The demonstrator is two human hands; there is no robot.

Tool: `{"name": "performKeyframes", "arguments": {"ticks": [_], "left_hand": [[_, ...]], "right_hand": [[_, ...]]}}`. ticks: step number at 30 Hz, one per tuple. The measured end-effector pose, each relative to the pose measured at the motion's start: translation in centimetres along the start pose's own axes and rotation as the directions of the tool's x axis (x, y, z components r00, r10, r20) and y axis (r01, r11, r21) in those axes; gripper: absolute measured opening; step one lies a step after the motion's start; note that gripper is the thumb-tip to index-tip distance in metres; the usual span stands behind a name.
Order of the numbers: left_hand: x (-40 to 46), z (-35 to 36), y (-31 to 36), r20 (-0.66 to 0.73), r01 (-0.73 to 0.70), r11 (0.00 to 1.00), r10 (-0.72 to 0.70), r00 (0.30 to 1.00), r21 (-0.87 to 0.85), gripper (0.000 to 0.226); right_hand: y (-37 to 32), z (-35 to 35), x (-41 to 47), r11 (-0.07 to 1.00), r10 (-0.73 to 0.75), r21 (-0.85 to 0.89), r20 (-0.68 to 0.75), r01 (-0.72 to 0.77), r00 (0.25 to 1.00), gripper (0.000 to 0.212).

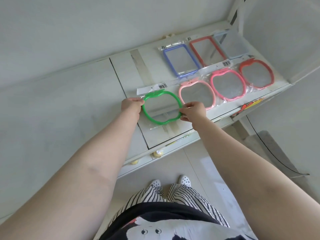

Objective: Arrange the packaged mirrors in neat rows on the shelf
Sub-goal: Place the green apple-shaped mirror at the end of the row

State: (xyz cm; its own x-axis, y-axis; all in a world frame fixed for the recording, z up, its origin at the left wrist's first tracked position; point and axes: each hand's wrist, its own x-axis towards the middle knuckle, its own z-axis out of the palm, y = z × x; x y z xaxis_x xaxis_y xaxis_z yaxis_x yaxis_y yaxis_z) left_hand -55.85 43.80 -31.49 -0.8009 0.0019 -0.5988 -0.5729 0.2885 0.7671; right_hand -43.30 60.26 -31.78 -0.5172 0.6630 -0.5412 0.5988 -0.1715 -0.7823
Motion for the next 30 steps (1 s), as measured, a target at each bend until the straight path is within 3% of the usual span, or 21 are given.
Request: {"name": "performKeyframes", "arguments": {"ticks": [10,14,18,22,25,27,30], "left_hand": [[1.2,1.0,-1.0,-0.061,0.032,0.999,-0.032,0.998,-0.008,0.02],[2.2,1.1,-1.4,-0.079,0.007,0.998,-0.001,0.997,0.07,0.026],[2.6,1.0,-1.8,-0.111,-0.016,0.988,0.034,0.993,0.154,0.014],[2.1,0.7,-1.7,-0.121,-0.046,0.972,0.076,0.99,0.23,0.028],[0.8,0.5,-1.3,-0.195,-0.147,0.884,0.255,0.947,0.444,0.047],[-0.4,1.1,-0.9,-0.198,-0.271,0.754,0.467,0.862,0.599,0.046],[-2.3,3.5,-0.8,0.026,-0.463,0.552,0.623,0.782,0.694,0.053]], "right_hand": [[0.8,0.1,0.3,0.971,-0.105,-0.223,-0.051,0.091,0.993,0.024],[0.9,0.3,0.3,0.941,-0.146,-0.316,-0.047,0.124,0.988,0.025],[1.1,0.1,0.0,0.84,-0.209,-0.519,-0.044,0.157,0.977,0.027],[0.9,-0.4,-0.3,0.739,-0.25,-0.656,-0.052,0.156,0.967,0.028],[0.6,-0.8,-0.5,0.668,-0.318,-0.729,-0.097,0.15,0.943,0.03],[0.5,-1.2,-0.2,0.676,-0.368,-0.719,-0.14,0.161,0.919,0.032],[0.7,-1.8,0.6,0.689,-0.427,-0.698,-0.174,0.194,0.887,0.036]]}}
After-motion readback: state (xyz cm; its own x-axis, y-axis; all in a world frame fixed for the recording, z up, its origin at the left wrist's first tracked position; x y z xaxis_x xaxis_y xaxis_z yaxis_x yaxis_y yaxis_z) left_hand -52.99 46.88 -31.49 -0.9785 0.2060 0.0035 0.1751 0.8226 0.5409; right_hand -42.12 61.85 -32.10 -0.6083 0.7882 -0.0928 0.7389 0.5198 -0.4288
